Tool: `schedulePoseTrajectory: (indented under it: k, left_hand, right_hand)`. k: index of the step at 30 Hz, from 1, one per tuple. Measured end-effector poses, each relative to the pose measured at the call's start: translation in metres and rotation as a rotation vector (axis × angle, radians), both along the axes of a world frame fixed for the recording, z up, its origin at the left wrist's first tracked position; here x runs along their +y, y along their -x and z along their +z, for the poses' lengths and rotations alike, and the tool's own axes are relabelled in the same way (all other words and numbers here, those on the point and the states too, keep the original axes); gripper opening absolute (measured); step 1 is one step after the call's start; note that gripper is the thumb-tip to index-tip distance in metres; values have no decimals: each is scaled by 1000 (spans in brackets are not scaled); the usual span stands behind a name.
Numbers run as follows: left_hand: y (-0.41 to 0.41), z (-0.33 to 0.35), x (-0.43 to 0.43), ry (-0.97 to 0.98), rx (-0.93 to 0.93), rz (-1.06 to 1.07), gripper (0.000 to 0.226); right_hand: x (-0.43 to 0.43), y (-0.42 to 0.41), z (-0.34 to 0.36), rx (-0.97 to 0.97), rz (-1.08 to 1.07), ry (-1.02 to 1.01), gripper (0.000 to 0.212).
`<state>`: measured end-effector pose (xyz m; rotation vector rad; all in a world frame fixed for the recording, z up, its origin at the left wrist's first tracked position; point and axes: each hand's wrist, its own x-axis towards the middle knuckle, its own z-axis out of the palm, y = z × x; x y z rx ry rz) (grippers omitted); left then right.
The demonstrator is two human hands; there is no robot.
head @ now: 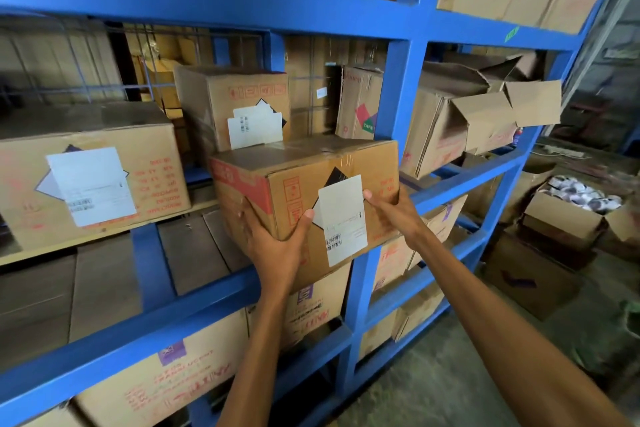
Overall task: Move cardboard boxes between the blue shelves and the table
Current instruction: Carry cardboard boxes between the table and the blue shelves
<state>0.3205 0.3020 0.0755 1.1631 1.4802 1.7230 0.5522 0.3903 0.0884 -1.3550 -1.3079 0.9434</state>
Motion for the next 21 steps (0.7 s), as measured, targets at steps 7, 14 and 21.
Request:
schedulePoseTrajectory:
  k: [7, 14, 21]
  left_hand:
    - [14, -6, -24, -11, -51, -48, 90]
    - [29, -10, -85, -12, -44, -41, 100]
    - [59, 25, -132, -105, 127, -75, 105]
  right_hand:
    - [-40, -4, -8, -11, 21, -44, 83]
    - [-123, 3, -27, 76, -36, -154, 74]
    - [-184, 29, -59, 189, -147, -199, 75]
